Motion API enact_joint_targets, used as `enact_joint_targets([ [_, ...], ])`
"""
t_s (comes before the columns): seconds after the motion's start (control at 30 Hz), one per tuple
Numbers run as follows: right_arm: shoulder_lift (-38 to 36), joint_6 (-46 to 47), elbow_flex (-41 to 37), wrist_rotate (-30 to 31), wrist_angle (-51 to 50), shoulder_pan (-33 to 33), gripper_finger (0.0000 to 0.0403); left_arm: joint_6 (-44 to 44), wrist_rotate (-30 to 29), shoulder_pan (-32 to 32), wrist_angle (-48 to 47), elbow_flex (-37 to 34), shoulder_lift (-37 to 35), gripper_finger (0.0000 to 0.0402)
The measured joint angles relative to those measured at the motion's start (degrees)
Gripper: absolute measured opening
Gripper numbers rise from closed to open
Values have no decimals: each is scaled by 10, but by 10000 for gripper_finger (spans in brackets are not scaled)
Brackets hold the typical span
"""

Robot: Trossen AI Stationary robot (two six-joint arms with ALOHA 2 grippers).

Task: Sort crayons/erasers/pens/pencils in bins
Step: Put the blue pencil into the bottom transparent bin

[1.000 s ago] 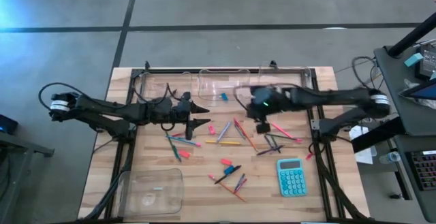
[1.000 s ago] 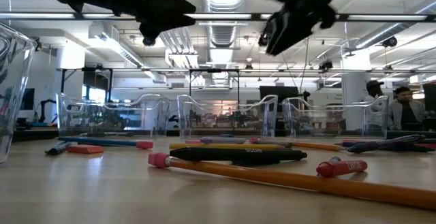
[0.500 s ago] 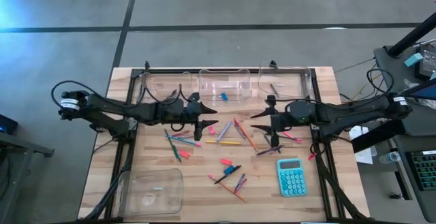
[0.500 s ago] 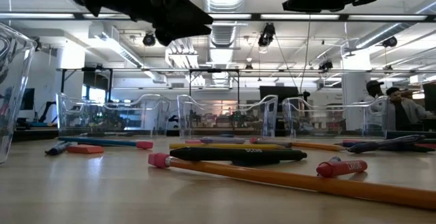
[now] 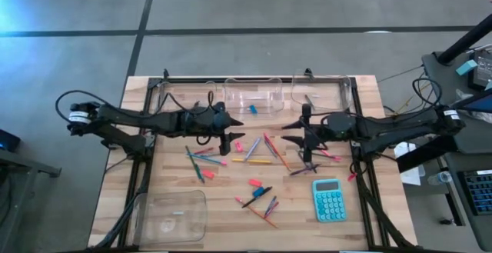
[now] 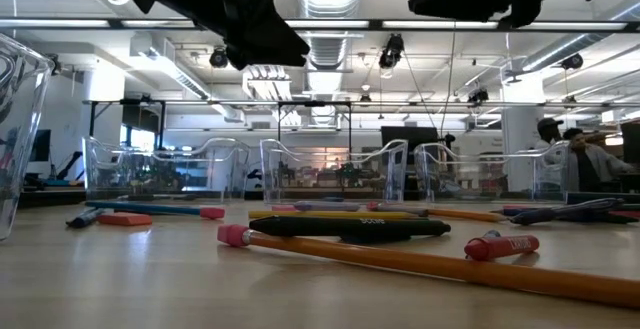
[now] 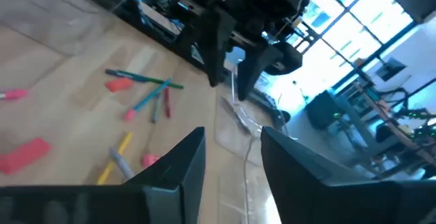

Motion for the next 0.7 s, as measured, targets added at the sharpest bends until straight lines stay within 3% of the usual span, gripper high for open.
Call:
enact_joint_targets([
  [0.27, 0, 17, 1, 11, 4, -30, 128, -28, 0, 0, -19, 4, 19, 170],
  [0.53, -5, 89, 6, 36, 1, -31, 127, -45, -2, -12, -214, 127, 82, 170],
  [0.7, -20, 112, 6, 36, -33, -31, 127, -46, -2, -23, -252, 176, 131, 170],
])
